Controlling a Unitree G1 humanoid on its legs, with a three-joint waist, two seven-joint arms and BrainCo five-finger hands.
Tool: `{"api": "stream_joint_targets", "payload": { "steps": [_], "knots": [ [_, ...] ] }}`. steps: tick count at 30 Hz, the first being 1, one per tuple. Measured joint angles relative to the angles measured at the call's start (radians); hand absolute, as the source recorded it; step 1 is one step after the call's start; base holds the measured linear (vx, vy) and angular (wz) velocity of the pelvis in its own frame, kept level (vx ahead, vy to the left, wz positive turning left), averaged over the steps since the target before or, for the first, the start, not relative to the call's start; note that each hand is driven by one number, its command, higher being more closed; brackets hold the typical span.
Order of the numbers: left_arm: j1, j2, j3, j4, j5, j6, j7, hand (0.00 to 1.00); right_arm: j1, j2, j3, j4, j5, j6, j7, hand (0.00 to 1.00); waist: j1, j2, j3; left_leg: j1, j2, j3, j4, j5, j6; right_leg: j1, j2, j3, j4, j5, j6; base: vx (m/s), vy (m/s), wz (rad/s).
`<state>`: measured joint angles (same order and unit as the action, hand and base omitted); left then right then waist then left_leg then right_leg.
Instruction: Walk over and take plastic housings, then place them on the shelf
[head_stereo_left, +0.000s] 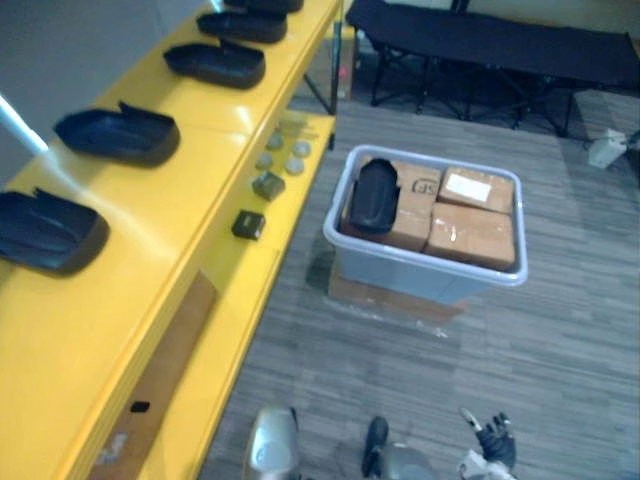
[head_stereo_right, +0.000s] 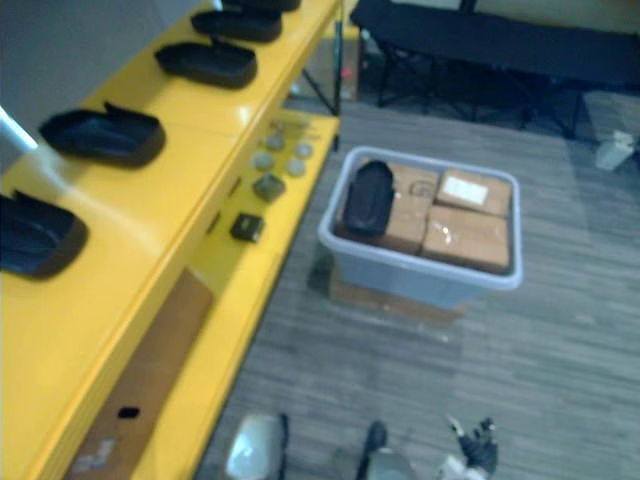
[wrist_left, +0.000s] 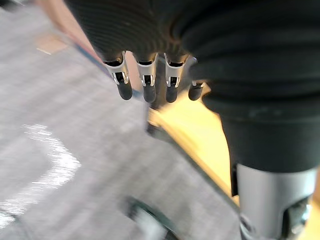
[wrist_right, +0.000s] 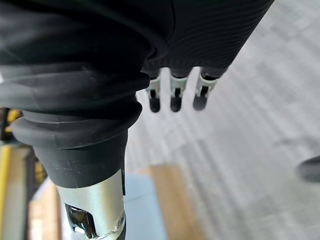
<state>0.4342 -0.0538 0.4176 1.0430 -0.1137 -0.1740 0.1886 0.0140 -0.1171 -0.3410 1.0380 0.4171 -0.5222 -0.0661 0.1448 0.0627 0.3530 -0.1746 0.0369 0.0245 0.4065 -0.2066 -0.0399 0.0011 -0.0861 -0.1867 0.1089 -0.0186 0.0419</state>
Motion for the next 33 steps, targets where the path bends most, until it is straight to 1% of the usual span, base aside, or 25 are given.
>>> {"api": "stream_joint_targets", "payload": {
  "steps": [2, 3, 4, 5, 6, 7, 8, 9, 10, 11, 12, 13, 15, 17, 18, 19, 20, 21, 22, 24, 25, 28, 29, 31, 33],
  "knots": [
    [-0.007, 0.020, 0.010, -0.003, 0.012, -0.013, -0.006, 0.00, -0.042, -0.003, 0.022, -0.009, -0.003, -0.001, -0.001, 0.00, 0.035, 0.002, -0.006, 0.017, 0.001, 0.019, -0.055, 0.027, 0.010, 0.004, 0.002, -0.005, 0.005, -0.004, 0.004, 0.11, 0.060, -0.20],
    [-0.019, 0.041, 0.010, -0.018, 0.019, -0.064, -0.010, 0.00, -0.065, -0.004, 0.044, -0.024, -0.013, -0.002, -0.011, 0.00, 0.030, -0.015, -0.003, 0.020, -0.008, 0.020, -0.057, 0.028, 0.010, -0.017, -0.026, -0.022, 0.124, -0.062, 0.005, 0.22, 0.026, 0.16],
    [-0.032, 0.059, 0.011, -0.027, 0.034, -0.084, -0.009, 0.00, -0.066, -0.004, 0.055, -0.028, -0.021, -0.002, -0.020, 0.00, 0.027, -0.041, -0.004, 0.018, -0.027, 0.019, -0.054, 0.028, 0.011, -0.016, -0.044, -0.027, 0.125, -0.108, 0.024, 0.17, 0.017, 0.48],
    [-0.081, 0.078, 0.009, -0.042, 0.056, -0.113, -0.004, 0.00, -0.068, -0.018, 0.074, -0.030, -0.021, 0.000, -0.026, 0.00, 0.034, -0.046, -0.007, 0.011, -0.038, 0.003, -0.038, 0.023, 0.018, -0.008, -0.047, -0.041, 0.133, -0.135, 0.035, 0.13, 0.013, 0.43],
    [-0.112, 0.098, -0.005, -0.062, 0.057, -0.148, 0.006, 0.00, -0.067, -0.018, 0.101, -0.047, -0.018, -0.002, -0.026, 0.00, 0.032, -0.075, -0.017, 0.001, -0.056, -0.006, -0.035, 0.020, 0.027, -0.020, -0.062, -0.048, 0.157, -0.153, 0.043, 0.10, 0.018, 0.42],
    [-0.129, 0.109, -0.015, -0.081, 0.056, -0.163, 0.008, 0.00, -0.069, -0.017, 0.116, -0.050, -0.018, -0.003, -0.024, 0.00, 0.027, -0.086, -0.024, -0.004, -0.065, -0.013, -0.034, 0.018, 0.034, -0.028, -0.072, -0.058, 0.174, -0.168, 0.048, 0.17, 0.036, 0.34],
    [-0.165, 0.142, -0.053, -0.127, 0.052, -0.196, 0.018, 0.00, -0.067, -0.015, 0.156, -0.051, -0.022, -0.007, -0.022, 0.00, 0.022, -0.113, -0.025, 0.000, -0.078, -0.023, -0.042, 0.010, 0.045, -0.041, -0.101, -0.068, 0.254, -0.190, 0.063, 0.20, -0.005, 0.40],
    [-0.203, 0.165, -0.092, -0.182, 0.043, -0.223, 0.032, 0.00, -0.071, -0.011, 0.182, -0.048, -0.033, -0.008, -0.020, 0.00, 0.007, -0.131, -0.015, 0.006, -0.088, -0.044, -0.038, 0.009, 0.059, -0.106, -0.132, -0.076, 0.416, -0.188, 0.072, 0.20, 0.004, 0.45],
    [-0.214, 0.171, -0.112, -0.221, 0.041, -0.236, 0.039, 0.00, -0.079, -0.007, 0.193, -0.048, -0.034, -0.008, -0.019, 0.00, 0.002, -0.130, -0.012, 0.008, -0.081, -0.058, -0.034, 0.009, 0.067, -0.147, -0.147, -0.081, 0.511, -0.163, 0.072, 0.19, -0.002, 0.55],
    [-0.238, 0.182, -0.158, -0.304, 0.037, -0.251, 0.056, 0.00, -0.074, 0.005, 0.202, -0.047, -0.039, -0.016, -0.018, 0.00, -0.010, -0.126, -0.001, 0.027, -0.065, -0.080, -0.032, 0.004, 0.072, -0.206, -0.161, -0.099, 0.631, -0.165, 0.045, 0.23, 0.010, 0.47],
    [-0.252, 0.197, -0.197, -0.379, 0.032, -0.263, 0.075, 0.00, -0.067, 0.007, 0.218, -0.048, -0.042, -0.022, -0.020, 0.00, -0.012, -0.119, 0.004, 0.052, -0.047, -0.094, -0.033, 0.001, 0.061, -0.214, -0.161, -0.120, 0.599, -0.186, 0.016, 0.26, -0.016, 0.39],
    [-0.260, 0.197, -0.210, -0.411, 0.030, -0.262, 0.079, 0.00, -0.066, 0.008, 0.221, -0.050, -0.051, -0.025, -0.024, 0.00, -0.013, -0.120, 0.003, 0.062, -0.038, -0.097, -0.037, -0.001, 0.058, -0.210, -0.156, -0.119, 0.539, -0.186, 0.015, 0.28, -0.069, 0.21],
    [-0.323, 0.200, -0.249, -0.441, -0.007, -0.258, 0.083, 0.00, -0.069, 0.008, 0.218, -0.087, -0.091, -0.048, -0.047, 0.00, -0.016, -0.112, 0.008, 0.086, -0.011, -0.126, -0.067, -0.004, 0.045, -0.212, -0.139, -0.103, 0.247, -0.151, 0.045, 0.29, -0.151, 0.22],
    [-0.362, 0.197, -0.267, -0.428, -0.033, -0.239, 0.082, 0.00, -0.065, 0.006, 0.216, -0.112, -0.097, -0.062, -0.049, 0.00, -0.023, -0.106, 0.011, 0.085, 0.007, -0.161, -0.063, -0.020, 0.020, -0.228, -0.130, -0.050, 0.160, -0.099, 0.036, 0.24, -0.219, 0.45],
    [-0.370, 0.197, -0.274, -0.418, -0.039, -0.225, 0.080, 0.00, -0.056, 0.011, 0.218, -0.118, -0.101, -0.062, -0.047, 0.00, -0.028, -0.100, 0.015, 0.085, 0.020, -0.197, -0.053, -0.036, -0.004, -0.238, -0.112, 0.017, 0.140, -0.070, 0.041, 0.22, -0.324, 0.80],
    [-0.369, 0.203, -0.276, -0.390, -0.040, -0.213, 0.075, 0.00, -0.036, 0.016, 0.218, -0.123, -0.121, -0.062, -0.049, 0.00, -0.038, -0.107, 0.011, 0.088, 0.026, -0.240, -0.045, -0.055, -0.035, -0.227, -0.110, 0.047, 0.141, -0.029, 0.049, 0.22, -0.367, 0.96],
    [-0.363, 0.209, -0.274, -0.381, -0.042, -0.198, 0.071, 0.00, -0.025, 0.022, 0.217, -0.130, -0.130, -0.062, -0.049, 0.00, -0.042, -0.120, 0.007, 0.093, 0.024, -0.259, -0.046, -0.064, -0.050, -0.214, -0.113, 0.049, 0.142, 0.018, 0.047, 0.25, -0.457, 1.08],
    [-0.347, 0.226, -0.268, -0.353, -0.042, -0.184, 0.067, 0.00, 0.001, 0.031, 0.217, -0.142, -0.141, -0.062, -0.047, 0.00, -0.041, -0.148, 0.008, 0.119, 0.022, -0.277, -0.047, -0.087, -0.088, -0.170, -0.129, 0.031, 0.148, 0.034, 0.110, 0.27, -0.559, 0.73],
    [-0.322, 0.191, -0.244, -0.311, -0.046, -0.162, 0.067, 0.00, -0.008, 0.011, 0.217, -0.159, -0.149, -0.059, -0.046, 0.00, -0.037, -0.100, 0.007, 0.114, 0.081, -0.289, -0.048, -0.087, -0.107, -0.151, -0.073, -0.008, 0.148, 0.023, 0.077, 0.25, -0.529, 0.56],
    [-0.279, 0.143, -0.241, -0.243, -0.050, -0.135, 0.064, 0.00, -0.008, -0.008, 0.217, -0.221, -0.168, -0.058, -0.045, 0.00, -0.047, -0.083, -0.001, 0.116, 0.117, -0.277, -0.085, -0.043, -0.122, -0.140, -0.049, -0.050, 0.141, -0.004, 0.052, 0.15, -0.338, 0.39],
    [-0.259, 0.119, -0.242, -0.189, -0.073, -0.115, 0.056, 0.00, 0.003, -0.015, 0.219, -0.274, -0.186, -0.059, -0.043, 0.00, -0.045, -0.084, 0.000, 0.119, 0.129, -0.237, -0.111, -0.003, -0.126, -0.135, -0.048, -0.069, 0.142, -0.015, 0.043, 0.12, -0.282, 0.51],
    [-0.217, 0.117, -0.233, -0.113, -0.062, -0.112, 0.042, 0.00, 0.042, -0.026, 0.256, -0.423, -0.220, -0.063, -0.047, 0.00, -0.046, -0.085, 0.000, 0.118, 0.147, -0.171, -0.163, 0.053, -0.129, -0.119, -0.051, -0.122, 0.130, -0.025, 0.033, 0.08, -0.193, 0.57],
    [-0.196, 0.124, -0.233, -0.088, -0.053, -0.117, 0.041, 0.00, 0.069, -0.038, 0.315, -0.549, -0.304, -0.074, -0.062, 0.00, -0.046, -0.086, 0.001, 0.119, 0.149, -0.148, -0.196, 0.075, -0.130, -0.114, -0.055, -0.146, 0.122, -0.025, 0.033, 0.02, -0.082, 0.44],
    [-0.186, 0.127, -0.229, -0.074, -0.041, -0.120, 0.032, 0.00, 0.087, -0.059, 0.405, -0.700, -0.387, -0.091, -0.078, 0.00, -0.046, -0.086, 0.001, 0.118, 0.149, -0.136, -0.227, 0.084, -0.132, -0.116, -0.060, -0.161, 0.118, -0.026, 0.034, -0.02, -0.029, 0.34],
    [-0.189, 0.135, -0.227, -0.080, -0.034, -0.158, 0.018, 0.00, 0.073, -0.075, 0.523, -0.950, -0.472, -0.116, -0.098, 0.00, -0.043, -0.101, 0.006, 0.100, 0.143, -0.109, -0.256, 0.081, -0.128, -0.144, -0.073, -0.168, 0.113, -0.033, 0.047, -0.08, 0.053, 0.21]
  ]
}}
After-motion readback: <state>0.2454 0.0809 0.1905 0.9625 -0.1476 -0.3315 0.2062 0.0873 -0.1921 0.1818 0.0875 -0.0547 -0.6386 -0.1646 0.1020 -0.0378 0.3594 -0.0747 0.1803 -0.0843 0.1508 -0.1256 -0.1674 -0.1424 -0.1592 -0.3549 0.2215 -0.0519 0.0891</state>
